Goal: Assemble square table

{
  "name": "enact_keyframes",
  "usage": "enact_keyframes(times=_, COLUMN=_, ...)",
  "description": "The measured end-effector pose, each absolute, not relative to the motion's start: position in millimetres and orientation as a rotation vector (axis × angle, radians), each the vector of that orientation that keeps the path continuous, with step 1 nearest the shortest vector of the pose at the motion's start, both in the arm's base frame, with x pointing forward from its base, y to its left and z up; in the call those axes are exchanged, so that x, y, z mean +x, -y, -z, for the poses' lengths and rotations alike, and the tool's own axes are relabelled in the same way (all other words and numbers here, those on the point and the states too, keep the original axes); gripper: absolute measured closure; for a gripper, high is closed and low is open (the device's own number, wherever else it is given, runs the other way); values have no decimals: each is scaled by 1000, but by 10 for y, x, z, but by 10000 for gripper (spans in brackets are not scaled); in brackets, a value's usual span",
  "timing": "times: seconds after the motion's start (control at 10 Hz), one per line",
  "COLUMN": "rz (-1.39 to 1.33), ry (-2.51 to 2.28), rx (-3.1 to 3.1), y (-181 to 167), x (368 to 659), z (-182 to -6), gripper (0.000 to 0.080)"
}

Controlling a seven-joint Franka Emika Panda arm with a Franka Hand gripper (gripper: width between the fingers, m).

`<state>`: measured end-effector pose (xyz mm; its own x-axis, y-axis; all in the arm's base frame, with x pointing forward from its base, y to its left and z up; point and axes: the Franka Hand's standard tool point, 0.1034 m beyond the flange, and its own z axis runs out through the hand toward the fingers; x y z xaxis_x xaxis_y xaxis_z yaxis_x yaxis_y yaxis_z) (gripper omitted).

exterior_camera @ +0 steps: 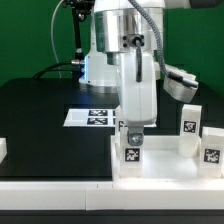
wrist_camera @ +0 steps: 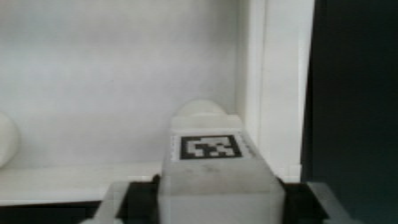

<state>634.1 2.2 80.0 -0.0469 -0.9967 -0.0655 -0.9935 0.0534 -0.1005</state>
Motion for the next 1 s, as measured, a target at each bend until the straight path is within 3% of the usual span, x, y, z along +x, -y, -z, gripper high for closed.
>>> enact_keyframes(times=0.6, rz=2, ry=-2639, rx=-1455, y=19, x=6324, z=-797, gripper=508)
enact_keyframes(times=0.7, rz=2, ry=-2635, rx=-1461, y=19, x=6323, z=-793, gripper=408)
enact_keyframes(times=0.8, rz=3, ry=-2634, rx=-1462, y=15, x=6325, z=-796, gripper=408)
enact_keyframes(times=0.9, rz=10, ry=-2615, rx=-1476, y=1, x=6334, z=-839, gripper=270)
enact_keyframes(times=1.0, rz=8, ry=-2582, rx=-1490, y=-31, x=6336, z=-980, gripper=188)
